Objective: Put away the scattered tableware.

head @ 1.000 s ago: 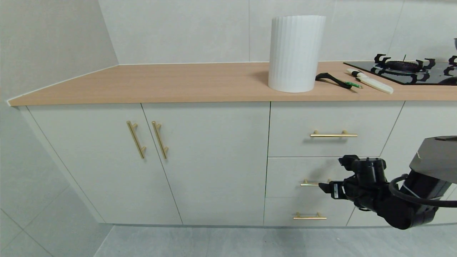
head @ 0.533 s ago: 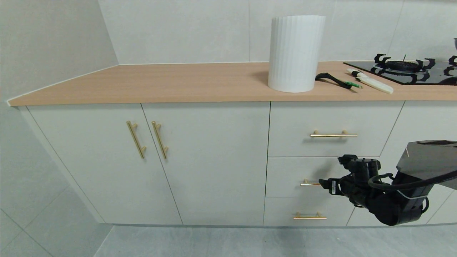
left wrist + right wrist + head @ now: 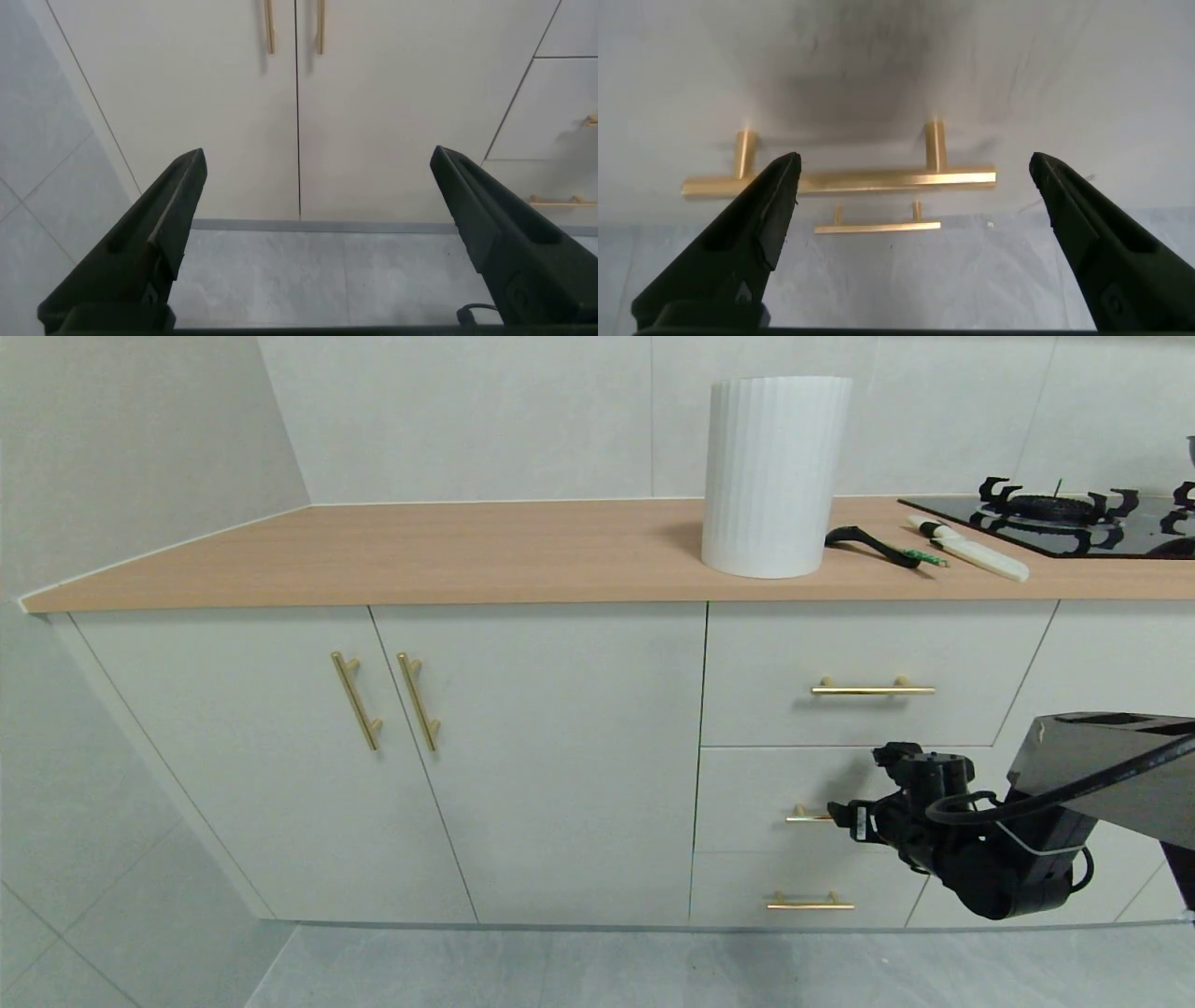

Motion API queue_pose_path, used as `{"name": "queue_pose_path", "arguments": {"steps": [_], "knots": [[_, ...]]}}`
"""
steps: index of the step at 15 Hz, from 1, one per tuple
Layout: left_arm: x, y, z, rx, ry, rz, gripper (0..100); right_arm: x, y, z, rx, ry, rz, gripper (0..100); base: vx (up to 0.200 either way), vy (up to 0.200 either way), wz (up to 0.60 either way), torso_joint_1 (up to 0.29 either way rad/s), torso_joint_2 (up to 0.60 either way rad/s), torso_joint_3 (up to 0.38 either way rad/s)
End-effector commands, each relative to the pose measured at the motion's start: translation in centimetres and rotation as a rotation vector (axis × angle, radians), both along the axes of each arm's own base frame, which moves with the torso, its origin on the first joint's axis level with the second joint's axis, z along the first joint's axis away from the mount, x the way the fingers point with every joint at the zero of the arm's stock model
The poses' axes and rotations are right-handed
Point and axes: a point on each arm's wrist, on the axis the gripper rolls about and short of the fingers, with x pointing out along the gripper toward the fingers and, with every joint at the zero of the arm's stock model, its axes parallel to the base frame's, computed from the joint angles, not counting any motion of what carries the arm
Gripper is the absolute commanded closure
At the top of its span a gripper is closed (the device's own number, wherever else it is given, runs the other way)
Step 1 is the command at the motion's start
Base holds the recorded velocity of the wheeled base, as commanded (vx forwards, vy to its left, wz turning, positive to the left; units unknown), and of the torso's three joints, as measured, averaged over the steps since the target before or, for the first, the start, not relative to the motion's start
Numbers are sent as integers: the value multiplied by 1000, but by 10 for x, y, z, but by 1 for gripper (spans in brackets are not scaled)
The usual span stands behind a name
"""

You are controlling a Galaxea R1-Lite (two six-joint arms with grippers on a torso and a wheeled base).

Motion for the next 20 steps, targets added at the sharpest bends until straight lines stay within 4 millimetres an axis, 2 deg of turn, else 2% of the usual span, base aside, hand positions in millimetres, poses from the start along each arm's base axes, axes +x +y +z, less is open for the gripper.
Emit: {"name": "queue_pose_path", "arguments": {"steps": [1,6,9,20], "knots": [[0,0,0,0,0,0,0,4,0,-7,0,3,-1,0,0,0,0,0,0,0],[0,0,0,0,2,0,0,7,0,-19,-2,21,-4,0,0,0,0,0,0,0],[0,0,0,0,2,0,0,3,0,-28,-15,55,2,0,0,0,0,0,0,0],[0,0,0,0,2,0,0,-7,-2,-27,-26,85,9,0,0,0,0,0,0,0]]}}
